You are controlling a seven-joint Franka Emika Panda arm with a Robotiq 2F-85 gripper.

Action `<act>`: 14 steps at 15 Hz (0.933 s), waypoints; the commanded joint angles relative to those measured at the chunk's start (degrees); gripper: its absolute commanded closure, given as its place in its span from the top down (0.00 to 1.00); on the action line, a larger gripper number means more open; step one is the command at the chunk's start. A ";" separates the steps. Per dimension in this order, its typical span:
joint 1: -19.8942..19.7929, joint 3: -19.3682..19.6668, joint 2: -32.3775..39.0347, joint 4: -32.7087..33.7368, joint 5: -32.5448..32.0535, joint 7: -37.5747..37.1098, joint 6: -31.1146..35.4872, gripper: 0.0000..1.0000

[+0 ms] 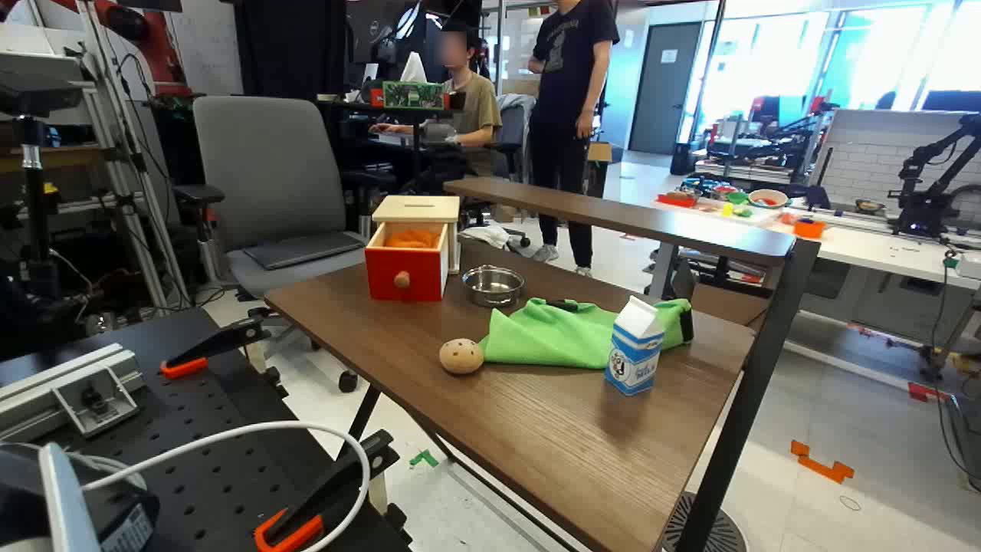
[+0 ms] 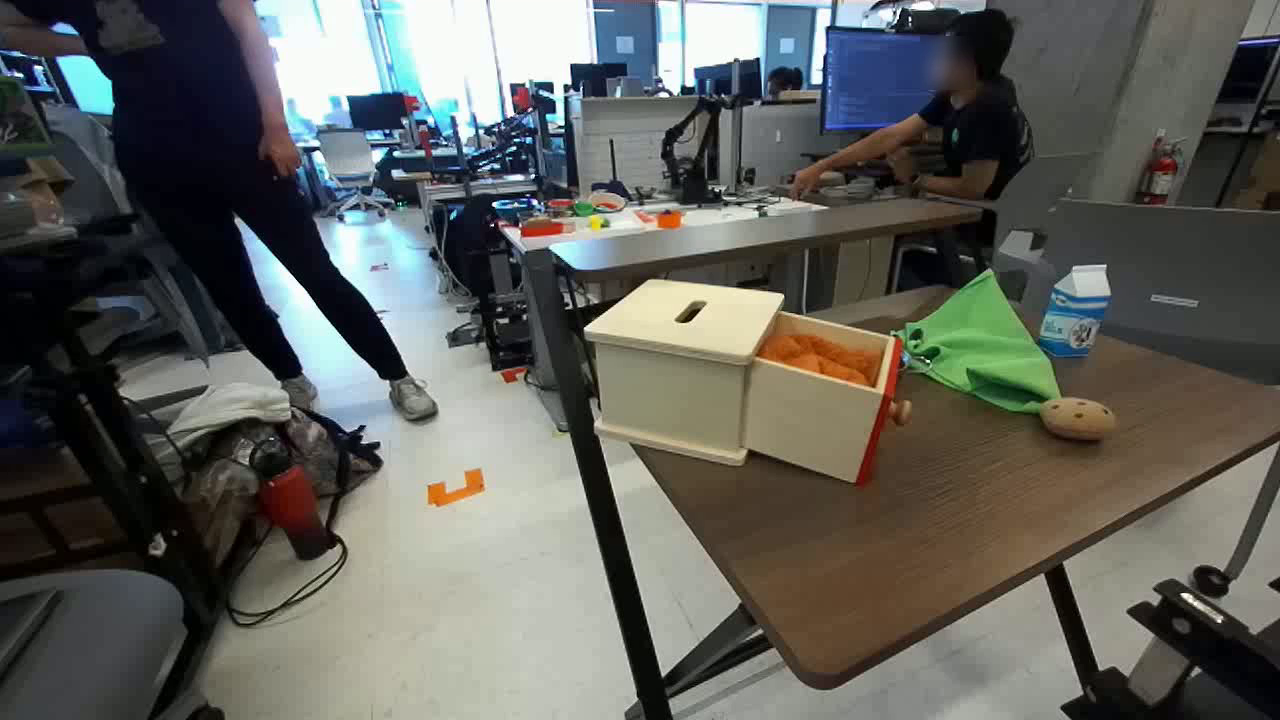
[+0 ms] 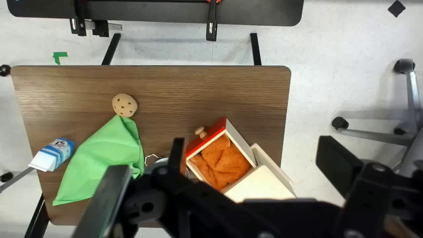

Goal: Move the milk carton to the left

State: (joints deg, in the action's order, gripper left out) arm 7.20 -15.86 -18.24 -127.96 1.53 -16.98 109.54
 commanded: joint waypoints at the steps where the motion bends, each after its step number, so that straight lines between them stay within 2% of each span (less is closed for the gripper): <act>1: 0.83 0.72 0.11 0.15 -0.27 -0.24 -0.14 1.00; 6: 0.83 0.73 0.11 0.17 -0.27 -0.24 -0.14 1.00; 9: -0.29 1.68 3.50 3.12 -0.37 -0.94 -0.54 1.00; 14: -4.35 6.16 12.05 9.47 -3.15 -2.82 1.91 1.00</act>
State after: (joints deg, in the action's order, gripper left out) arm 4.84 -12.19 -12.53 -123.84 0.81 -18.13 110.17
